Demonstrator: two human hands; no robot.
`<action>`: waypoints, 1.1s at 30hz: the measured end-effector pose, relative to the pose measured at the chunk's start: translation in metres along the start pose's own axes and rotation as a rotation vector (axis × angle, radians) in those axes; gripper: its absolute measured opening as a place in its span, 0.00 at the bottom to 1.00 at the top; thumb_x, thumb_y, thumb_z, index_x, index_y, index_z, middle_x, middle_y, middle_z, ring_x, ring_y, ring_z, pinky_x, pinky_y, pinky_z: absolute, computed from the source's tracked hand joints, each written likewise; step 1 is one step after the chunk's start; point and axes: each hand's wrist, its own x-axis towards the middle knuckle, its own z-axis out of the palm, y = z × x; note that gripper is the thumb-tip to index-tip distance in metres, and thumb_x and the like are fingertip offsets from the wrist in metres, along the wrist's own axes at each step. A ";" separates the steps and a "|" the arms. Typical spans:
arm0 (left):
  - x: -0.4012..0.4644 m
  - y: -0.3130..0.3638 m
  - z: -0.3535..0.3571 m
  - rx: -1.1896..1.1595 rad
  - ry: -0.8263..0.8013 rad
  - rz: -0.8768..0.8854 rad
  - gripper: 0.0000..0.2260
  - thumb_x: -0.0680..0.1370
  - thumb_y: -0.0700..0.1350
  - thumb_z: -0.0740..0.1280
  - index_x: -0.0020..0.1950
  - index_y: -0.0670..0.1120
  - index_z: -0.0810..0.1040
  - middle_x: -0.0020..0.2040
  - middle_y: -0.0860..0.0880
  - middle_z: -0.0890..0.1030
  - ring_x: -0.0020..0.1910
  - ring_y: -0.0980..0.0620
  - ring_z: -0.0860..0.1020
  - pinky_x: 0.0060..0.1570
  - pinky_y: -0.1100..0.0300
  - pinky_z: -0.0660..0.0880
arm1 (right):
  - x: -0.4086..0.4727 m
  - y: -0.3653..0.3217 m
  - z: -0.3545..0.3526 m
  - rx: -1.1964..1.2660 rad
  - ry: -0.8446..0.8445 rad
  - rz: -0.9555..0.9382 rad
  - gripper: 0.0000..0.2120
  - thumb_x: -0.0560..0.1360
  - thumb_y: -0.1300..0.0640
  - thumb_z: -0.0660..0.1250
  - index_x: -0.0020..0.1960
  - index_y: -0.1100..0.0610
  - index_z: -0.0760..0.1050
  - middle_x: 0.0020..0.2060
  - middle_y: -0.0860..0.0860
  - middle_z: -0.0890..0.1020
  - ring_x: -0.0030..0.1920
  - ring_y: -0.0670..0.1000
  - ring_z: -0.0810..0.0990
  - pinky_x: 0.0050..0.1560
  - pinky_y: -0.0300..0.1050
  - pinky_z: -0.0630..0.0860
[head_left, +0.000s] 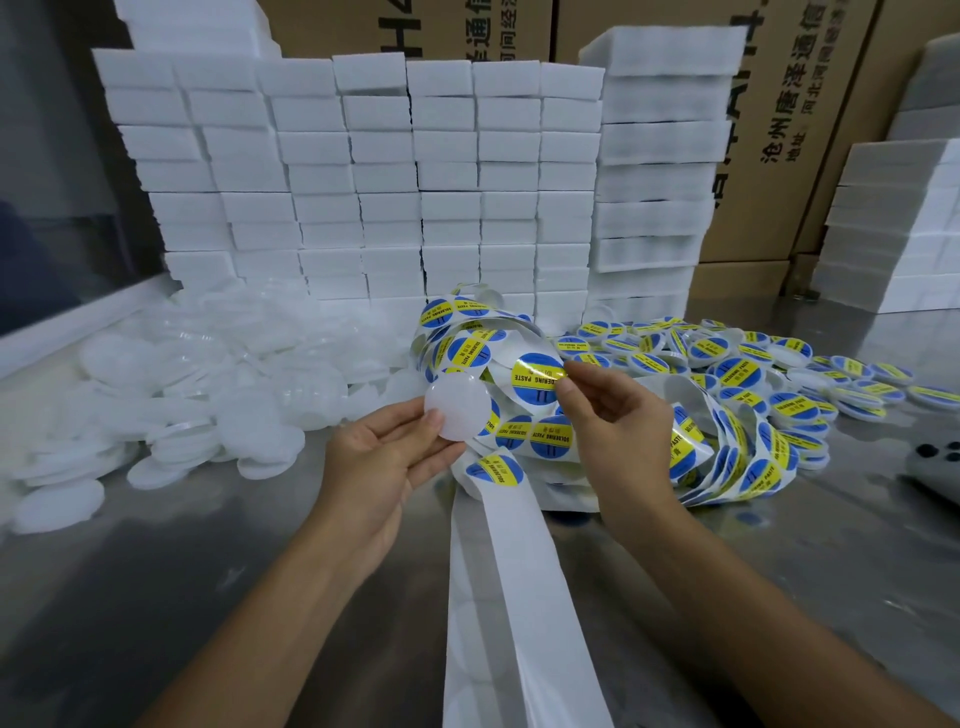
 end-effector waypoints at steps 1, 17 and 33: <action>0.000 0.000 0.000 -0.004 0.001 -0.006 0.07 0.74 0.34 0.68 0.52 0.37 0.80 0.45 0.41 0.86 0.45 0.45 0.85 0.43 0.57 0.82 | 0.000 0.000 0.000 0.034 -0.002 0.021 0.09 0.74 0.63 0.73 0.46 0.49 0.82 0.38 0.41 0.86 0.43 0.40 0.84 0.44 0.33 0.78; -0.001 -0.001 -0.002 0.019 0.002 -0.020 0.08 0.72 0.34 0.70 0.50 0.37 0.80 0.44 0.40 0.86 0.43 0.46 0.85 0.41 0.60 0.81 | -0.007 -0.015 0.001 0.042 -0.198 0.042 0.05 0.75 0.59 0.71 0.44 0.50 0.82 0.41 0.46 0.86 0.42 0.40 0.82 0.42 0.34 0.77; -0.004 0.001 0.004 0.042 -0.029 -0.035 0.19 0.63 0.39 0.73 0.52 0.36 0.79 0.44 0.41 0.86 0.41 0.46 0.85 0.37 0.61 0.81 | -0.018 -0.012 0.008 0.078 -0.343 0.095 0.04 0.73 0.64 0.73 0.46 0.57 0.83 0.43 0.53 0.87 0.47 0.52 0.86 0.50 0.43 0.82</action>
